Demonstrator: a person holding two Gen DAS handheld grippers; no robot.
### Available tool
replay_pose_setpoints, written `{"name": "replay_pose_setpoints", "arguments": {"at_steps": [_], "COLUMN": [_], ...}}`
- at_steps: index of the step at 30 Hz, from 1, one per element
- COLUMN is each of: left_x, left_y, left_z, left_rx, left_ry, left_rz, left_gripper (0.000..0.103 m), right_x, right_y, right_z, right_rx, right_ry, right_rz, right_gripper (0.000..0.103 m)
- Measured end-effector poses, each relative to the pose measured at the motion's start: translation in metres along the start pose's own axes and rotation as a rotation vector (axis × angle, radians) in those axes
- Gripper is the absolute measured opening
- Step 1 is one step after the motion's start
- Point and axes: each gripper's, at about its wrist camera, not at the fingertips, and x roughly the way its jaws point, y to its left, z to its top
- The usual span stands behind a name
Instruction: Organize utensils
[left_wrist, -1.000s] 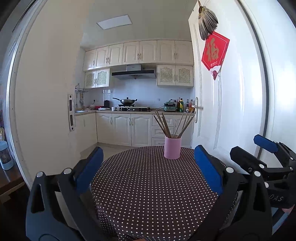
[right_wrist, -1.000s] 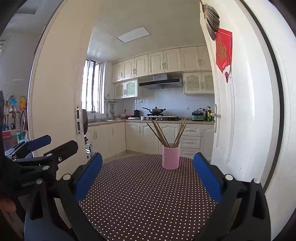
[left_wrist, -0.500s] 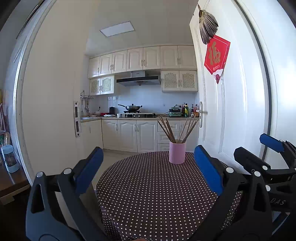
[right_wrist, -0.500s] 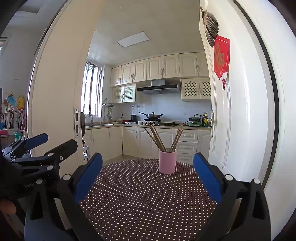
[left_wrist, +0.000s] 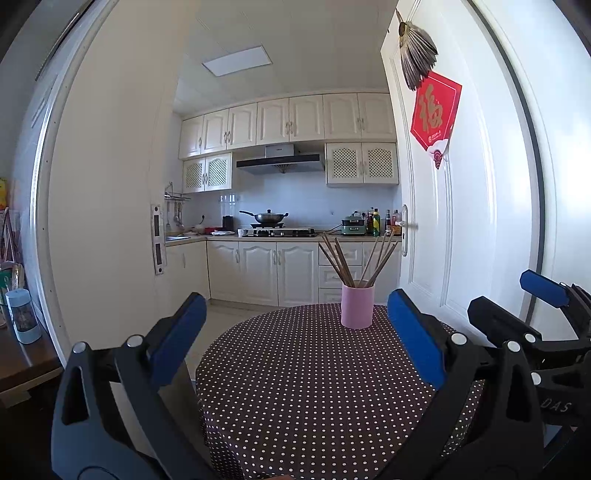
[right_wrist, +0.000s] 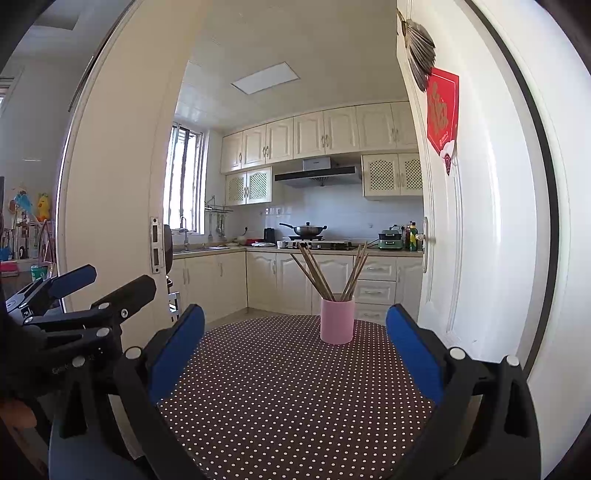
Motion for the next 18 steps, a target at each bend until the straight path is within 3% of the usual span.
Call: {"name": "replay_pose_setpoints", "arguments": {"at_steps": [18], "left_x": [0.0011], "left_y": [-0.0017], "left_z": [-0.0001], "left_rx": [0.002], "left_ry": [-0.001], "left_rz": [0.009], "left_gripper": [0.096], "right_x": [0.0032], "right_y": [-0.0009], "right_z": [0.0016], "right_rx": [0.015], "right_ry": [0.010], "right_rz": [0.016], "right_gripper": [0.095]}}
